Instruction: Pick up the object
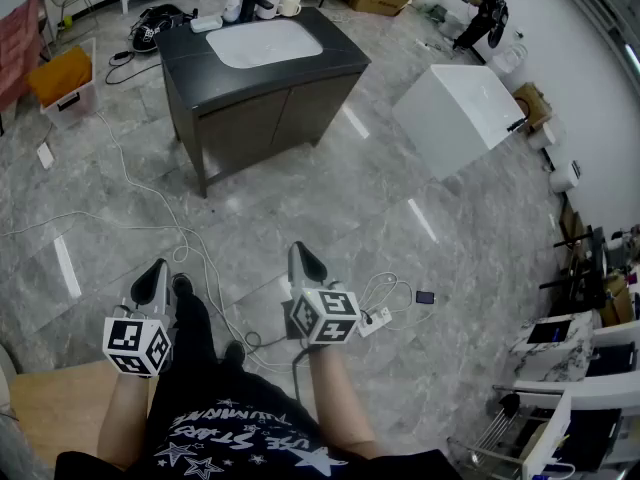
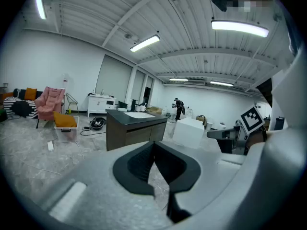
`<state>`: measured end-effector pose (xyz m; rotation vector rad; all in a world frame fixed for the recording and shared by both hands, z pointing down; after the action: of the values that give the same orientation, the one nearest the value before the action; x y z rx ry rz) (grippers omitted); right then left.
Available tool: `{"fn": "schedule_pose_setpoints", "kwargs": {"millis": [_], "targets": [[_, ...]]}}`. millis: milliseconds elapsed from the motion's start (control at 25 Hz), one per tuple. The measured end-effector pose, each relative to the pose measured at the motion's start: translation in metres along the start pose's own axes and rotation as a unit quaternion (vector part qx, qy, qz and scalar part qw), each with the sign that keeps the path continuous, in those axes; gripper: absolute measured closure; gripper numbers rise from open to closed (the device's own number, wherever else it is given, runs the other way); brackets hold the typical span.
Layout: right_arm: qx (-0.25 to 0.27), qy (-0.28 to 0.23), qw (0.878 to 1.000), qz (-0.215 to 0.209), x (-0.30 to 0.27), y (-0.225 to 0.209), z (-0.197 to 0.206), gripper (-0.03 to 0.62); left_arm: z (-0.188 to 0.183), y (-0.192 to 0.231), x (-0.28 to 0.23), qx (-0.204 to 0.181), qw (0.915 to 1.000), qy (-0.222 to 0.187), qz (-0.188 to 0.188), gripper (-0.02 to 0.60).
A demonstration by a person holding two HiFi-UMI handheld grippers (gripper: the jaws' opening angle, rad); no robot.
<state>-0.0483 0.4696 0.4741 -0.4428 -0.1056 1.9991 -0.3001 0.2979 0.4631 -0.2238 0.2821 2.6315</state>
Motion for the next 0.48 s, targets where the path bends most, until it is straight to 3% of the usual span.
{"fn": "schedule_pose_setpoints", "kwargs": {"millis": [480], "targets": [[0.005,0.008,1.000,0.006,-0.002,-0.008,0.000,0.589,-0.001,-0.001,-0.003,0.000,1.0000,0.000,-0.001,0.572]]}}
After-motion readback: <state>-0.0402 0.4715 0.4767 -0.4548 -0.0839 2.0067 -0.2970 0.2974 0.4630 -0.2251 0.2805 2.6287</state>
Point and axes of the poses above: the fingertips, and each gripper's own axes: x backward along the fingers, y to its left, z out of its underside, the point moved 6 cm from there along x, backward along the fingers, and after that the axes turned 7 degrees about -y, right-handed, at the moved point
